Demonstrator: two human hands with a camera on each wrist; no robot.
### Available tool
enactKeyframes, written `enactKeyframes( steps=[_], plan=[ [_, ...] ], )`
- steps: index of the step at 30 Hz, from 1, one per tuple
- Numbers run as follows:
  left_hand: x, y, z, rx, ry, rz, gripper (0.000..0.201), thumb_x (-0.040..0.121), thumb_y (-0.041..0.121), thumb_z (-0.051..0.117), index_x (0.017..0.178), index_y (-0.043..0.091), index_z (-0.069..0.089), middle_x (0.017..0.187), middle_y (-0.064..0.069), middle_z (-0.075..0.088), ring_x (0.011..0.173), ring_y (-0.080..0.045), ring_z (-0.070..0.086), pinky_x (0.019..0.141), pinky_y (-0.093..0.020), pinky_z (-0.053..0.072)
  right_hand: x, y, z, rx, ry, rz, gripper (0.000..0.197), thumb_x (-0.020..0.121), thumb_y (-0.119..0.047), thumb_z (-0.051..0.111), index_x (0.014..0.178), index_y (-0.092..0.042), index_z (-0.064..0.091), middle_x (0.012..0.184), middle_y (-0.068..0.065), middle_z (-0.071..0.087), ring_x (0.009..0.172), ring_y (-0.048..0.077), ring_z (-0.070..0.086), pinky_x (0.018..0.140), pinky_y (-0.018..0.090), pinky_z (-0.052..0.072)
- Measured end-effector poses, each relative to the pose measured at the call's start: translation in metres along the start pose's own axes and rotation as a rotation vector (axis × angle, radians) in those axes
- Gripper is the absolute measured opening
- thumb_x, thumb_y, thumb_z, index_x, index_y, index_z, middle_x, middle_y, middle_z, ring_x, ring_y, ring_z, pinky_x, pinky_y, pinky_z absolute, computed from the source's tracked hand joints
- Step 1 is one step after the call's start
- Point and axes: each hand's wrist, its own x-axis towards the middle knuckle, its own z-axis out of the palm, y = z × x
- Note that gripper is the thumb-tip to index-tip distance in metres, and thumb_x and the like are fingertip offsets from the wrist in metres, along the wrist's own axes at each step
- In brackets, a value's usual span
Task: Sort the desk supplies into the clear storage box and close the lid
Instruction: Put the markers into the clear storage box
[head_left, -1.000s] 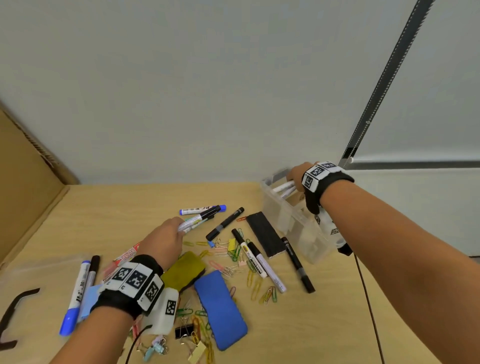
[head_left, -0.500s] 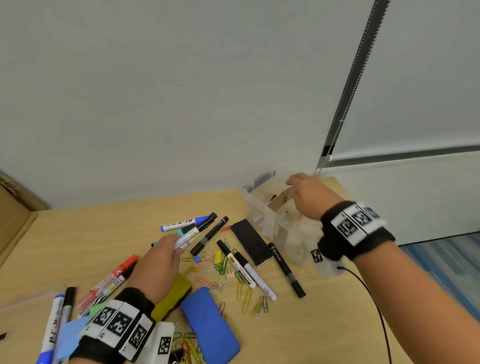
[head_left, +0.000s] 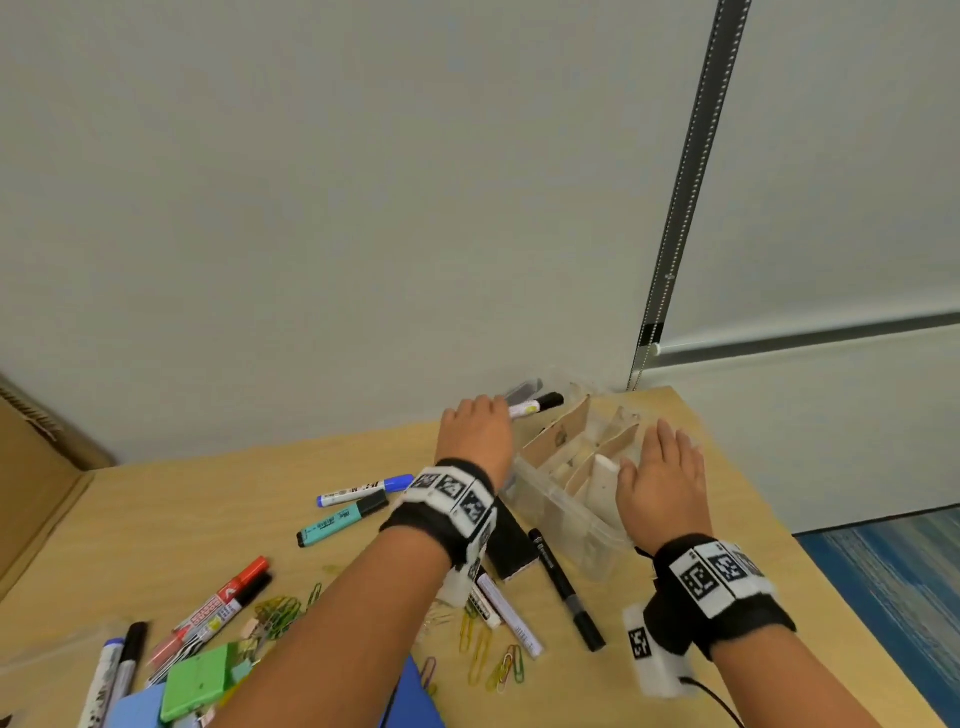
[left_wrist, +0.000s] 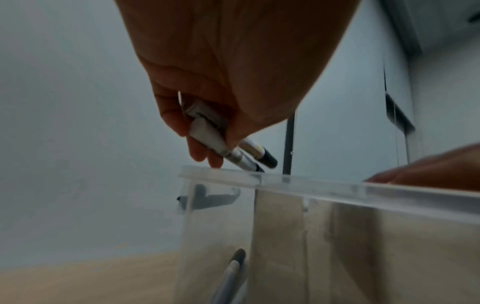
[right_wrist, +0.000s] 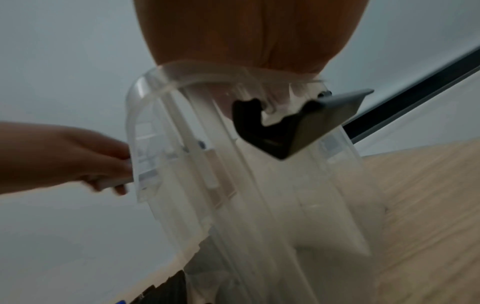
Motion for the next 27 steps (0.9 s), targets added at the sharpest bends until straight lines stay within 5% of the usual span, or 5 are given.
enactKeyframes(
  steps=[4,10,15,23,27],
  plan=[
    [0.038,0.025,0.006,0.188,-0.168,-0.001,0.027,0.095,0.015,0.039,0.115,0.013,0.057,0.117,-0.006,0.062,0.112,-0.026,0.053,0.102,-0.04,0.03,0.0,-0.001,0.0,-0.005,-0.001,-0.005,0.061,0.099,-0.031,0.025,0.151,-0.004,0.01,0.16,0.011,0.003,0.148,0.026,-0.001,0.121,0.038,-0.002],
    [0.071,0.021,0.024,0.056,-0.535,-0.018,0.022,0.094,0.016,0.047,0.112,0.01,0.058,0.119,-0.01,0.062,0.108,-0.03,0.06,0.085,-0.035,0.046,0.0,0.0,0.002,-0.018,0.0,-0.007,0.061,0.098,-0.032,0.025,0.151,-0.004,0.012,0.16,0.011,0.002,0.148,0.027,-0.001,0.121,0.04,-0.001],
    [0.064,0.012,0.018,-0.138,-0.435,0.006,0.036,0.098,0.017,0.04,0.131,0.009,0.053,0.136,-0.01,0.054,0.123,-0.027,0.052,0.105,-0.036,0.041,0.0,0.003,0.002,-0.017,0.007,-0.026,0.061,0.098,-0.032,0.024,0.151,-0.005,0.011,0.16,0.011,0.001,0.148,0.027,-0.002,0.121,0.04,-0.001],
    [-0.028,-0.024,0.002,-0.482,0.148,0.076,0.025,0.095,0.024,0.047,0.119,0.025,0.055,0.117,0.008,0.052,0.112,-0.007,0.045,0.096,-0.023,0.038,-0.001,0.004,-0.001,0.047,0.016,-0.04,0.058,0.098,-0.026,0.029,0.15,-0.007,0.016,0.16,0.011,0.006,0.148,0.027,0.0,0.121,0.043,0.001],
    [-0.081,-0.03,0.019,-0.379,0.051,0.102,0.014,0.093,0.03,0.048,0.105,0.033,0.055,0.105,0.015,0.05,0.102,-0.004,0.044,0.093,-0.024,0.042,-0.027,-0.01,-0.013,0.118,0.296,-0.27,0.045,0.09,-0.017,0.048,0.135,-0.011,0.045,0.15,0.011,0.034,0.143,0.03,0.021,0.118,0.047,0.016]
  ],
)
